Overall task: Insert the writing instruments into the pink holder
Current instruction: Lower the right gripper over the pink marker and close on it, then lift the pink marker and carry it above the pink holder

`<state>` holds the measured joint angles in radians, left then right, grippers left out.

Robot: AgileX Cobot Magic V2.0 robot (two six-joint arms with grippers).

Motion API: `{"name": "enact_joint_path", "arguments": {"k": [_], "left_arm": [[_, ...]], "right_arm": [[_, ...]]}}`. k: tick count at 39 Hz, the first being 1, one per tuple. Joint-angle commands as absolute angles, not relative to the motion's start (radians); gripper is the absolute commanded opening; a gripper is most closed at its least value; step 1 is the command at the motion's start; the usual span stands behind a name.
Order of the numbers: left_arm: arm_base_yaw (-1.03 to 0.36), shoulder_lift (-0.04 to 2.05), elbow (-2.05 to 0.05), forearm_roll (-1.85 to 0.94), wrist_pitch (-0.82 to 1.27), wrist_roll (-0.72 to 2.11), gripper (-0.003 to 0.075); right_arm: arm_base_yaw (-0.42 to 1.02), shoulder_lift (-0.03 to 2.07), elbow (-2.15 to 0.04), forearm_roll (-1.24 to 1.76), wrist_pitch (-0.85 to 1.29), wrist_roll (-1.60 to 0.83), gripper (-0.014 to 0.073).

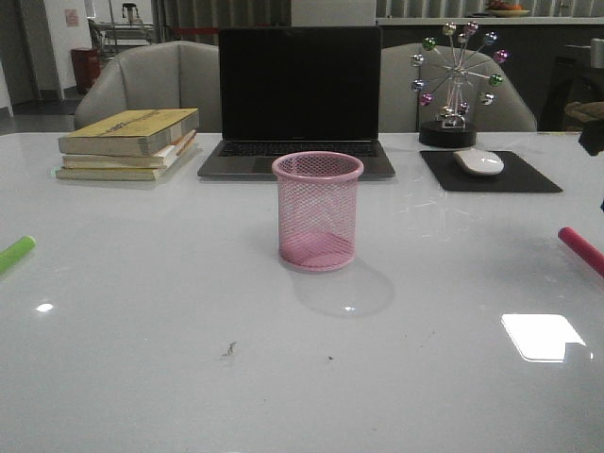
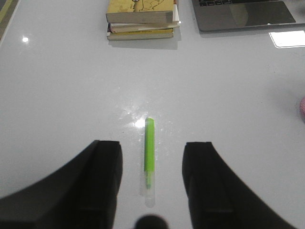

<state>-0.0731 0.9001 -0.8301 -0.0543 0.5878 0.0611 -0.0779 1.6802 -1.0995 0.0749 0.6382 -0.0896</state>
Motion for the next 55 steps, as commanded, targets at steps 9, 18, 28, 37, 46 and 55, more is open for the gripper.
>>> {"name": "enact_joint_path", "arguments": {"k": [9,18,28,37,46,55], "left_arm": [[-0.070,0.896,-0.867,-0.065,0.521,0.061,0.0375],[-0.070,0.896,-0.867,-0.065,0.521,0.061,0.0375],[-0.070,0.896,-0.867,-0.065,0.521,0.061,0.0375],[-0.070,0.896,-0.867,-0.065,0.521,0.061,0.0375],[-0.070,0.896,-0.867,-0.065,0.521,0.061,0.0375],[-0.070,0.896,-0.867,-0.065,0.521,0.061,0.0375]], "right_arm": [[-0.084,1.727,-1.132,0.088,0.551,-0.091,0.0437],[-0.080,1.767,-1.132,0.121,0.500,-0.092,0.0437],[-0.080,1.824,-1.133,0.121,0.493,-0.092,0.0437],[-0.080,1.834,-1.133,0.120,0.486,-0.092,0.0388],[-0.080,1.861,-1.133,0.118,0.523,-0.092,0.0173],[-0.080,1.911,-1.133,0.144,0.566,-0.092,0.0054]]}}
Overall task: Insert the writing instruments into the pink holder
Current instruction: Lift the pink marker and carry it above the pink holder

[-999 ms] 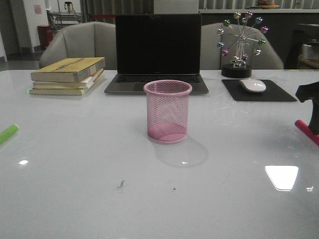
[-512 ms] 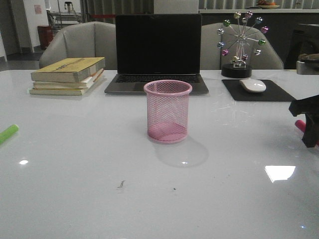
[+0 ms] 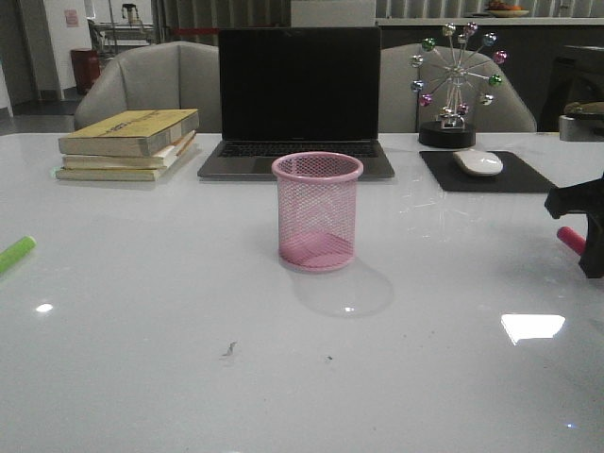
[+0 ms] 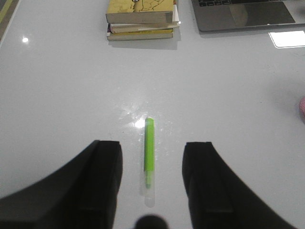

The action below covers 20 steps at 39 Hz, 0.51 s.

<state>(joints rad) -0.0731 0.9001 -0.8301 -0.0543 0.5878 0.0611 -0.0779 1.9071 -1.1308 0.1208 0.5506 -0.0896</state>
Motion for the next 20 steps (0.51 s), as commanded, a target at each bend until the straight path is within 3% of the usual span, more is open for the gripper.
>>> {"name": "enact_joint_path", "arguments": {"k": [1,20], "left_arm": [[-0.070,0.896,-0.867,-0.065,0.521,0.061,0.0375],[-0.070,0.896,-0.867,-0.065,0.521,0.061,0.0375]], "right_arm": [[-0.080,1.909,-1.134,0.148,0.561,-0.092,0.0054],[-0.002,1.688,-1.386,0.162,0.568,-0.158,0.0055]]}}
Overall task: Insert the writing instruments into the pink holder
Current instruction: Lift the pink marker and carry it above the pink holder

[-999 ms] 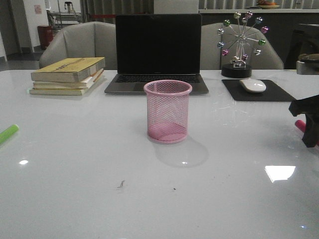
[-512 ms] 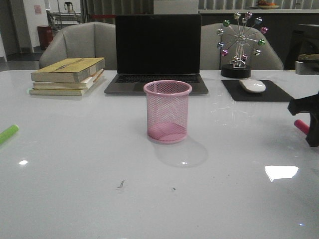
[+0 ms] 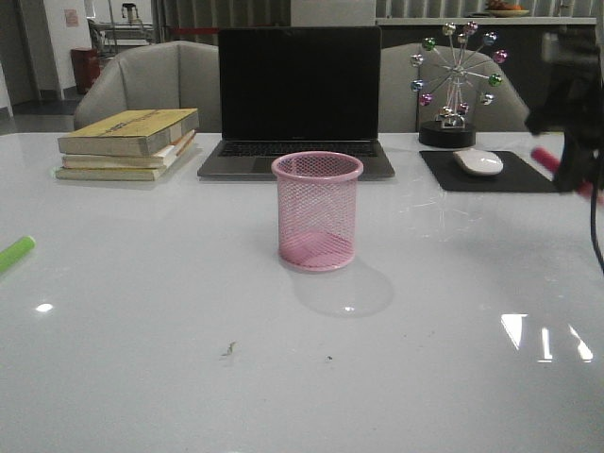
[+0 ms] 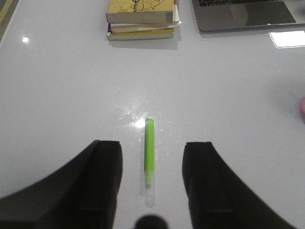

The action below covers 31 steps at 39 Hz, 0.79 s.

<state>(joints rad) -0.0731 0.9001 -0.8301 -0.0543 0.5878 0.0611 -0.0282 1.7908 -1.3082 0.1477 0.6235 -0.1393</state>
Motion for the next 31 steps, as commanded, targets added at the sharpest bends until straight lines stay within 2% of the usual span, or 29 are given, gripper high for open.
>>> {"name": "enact_joint_path", "arguments": {"k": [1,9,16,23,31], "left_arm": [[-0.070,0.896,-0.867,-0.065,0.521,0.061,0.0375],[-0.070,0.896,-0.867,-0.065,0.521,0.061,0.0375],[-0.070,0.896,-0.867,-0.065,0.521,0.061,0.0375],[-0.070,0.896,-0.867,-0.065,0.521,0.061,0.0375],[-0.070,0.896,-0.867,-0.065,0.521,0.061,0.0375]], "right_arm": [[0.005,1.677,-1.399,0.163,0.561,-0.158,0.0055],[0.121,1.594,-1.477,0.177,0.440,-0.158,0.0055],[0.309,1.584,-1.460,0.184,0.160,-0.160,0.0059],[0.468,1.617,-1.295,0.183,-0.149,-0.161,0.0059],[0.534,1.705,-1.088,0.182,-0.484,-0.161,0.0059]]}}
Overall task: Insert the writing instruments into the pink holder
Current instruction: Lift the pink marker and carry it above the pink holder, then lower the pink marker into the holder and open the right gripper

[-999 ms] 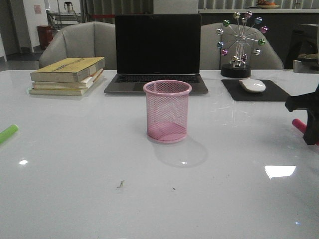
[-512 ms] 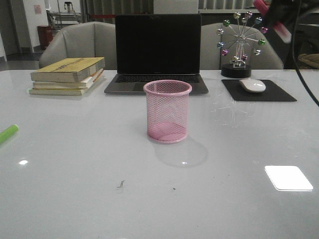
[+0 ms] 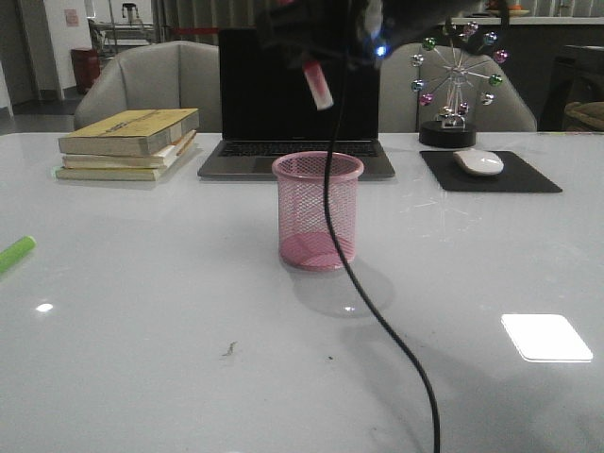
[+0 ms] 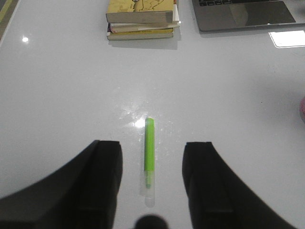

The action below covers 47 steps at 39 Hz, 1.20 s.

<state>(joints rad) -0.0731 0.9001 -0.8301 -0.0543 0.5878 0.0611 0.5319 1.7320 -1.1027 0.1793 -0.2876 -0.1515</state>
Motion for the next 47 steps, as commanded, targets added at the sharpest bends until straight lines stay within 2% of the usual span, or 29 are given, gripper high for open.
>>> {"name": "enact_joint_path", "arguments": {"k": [1,10,19,32,34,37,39,47], "left_arm": [[-0.070,0.896,-0.867,-0.065,0.521,0.061,0.0375],[-0.070,0.896,-0.867,-0.065,0.521,0.061,0.0375],[-0.070,0.896,-0.867,-0.065,0.521,0.061,0.0375],[-0.070,0.896,-0.867,-0.065,0.521,0.061,0.0375],[-0.070,0.896,-0.867,-0.065,0.521,0.061,0.0375],[-0.070,0.896,-0.867,-0.065,0.521,0.061,0.0375],[-0.070,0.896,-0.867,-0.065,0.521,0.061,0.0375],[-0.070,0.896,-0.867,-0.065,0.521,0.061,0.0375]], "right_arm": [[0.534,1.714,-1.079,0.182,-0.509,-0.160,0.0059],[0.534,1.806,-1.048,0.182,-0.651,-0.155,0.0059],[0.534,1.845,-1.048,0.171,-0.702,-0.142,0.0059],[0.534,1.845,-1.048,0.151,-0.615,-0.142,0.0066],[0.534,1.845,-1.048,0.151,-0.604,-0.142,0.0126],[0.534,1.845,-1.048,0.151,-0.571,-0.142,0.0280],[0.534,1.845,-1.048,0.151,-0.560,-0.142,0.0344],[0.534,1.812,-1.048,0.151,-0.560,-0.199,0.0342]]}}
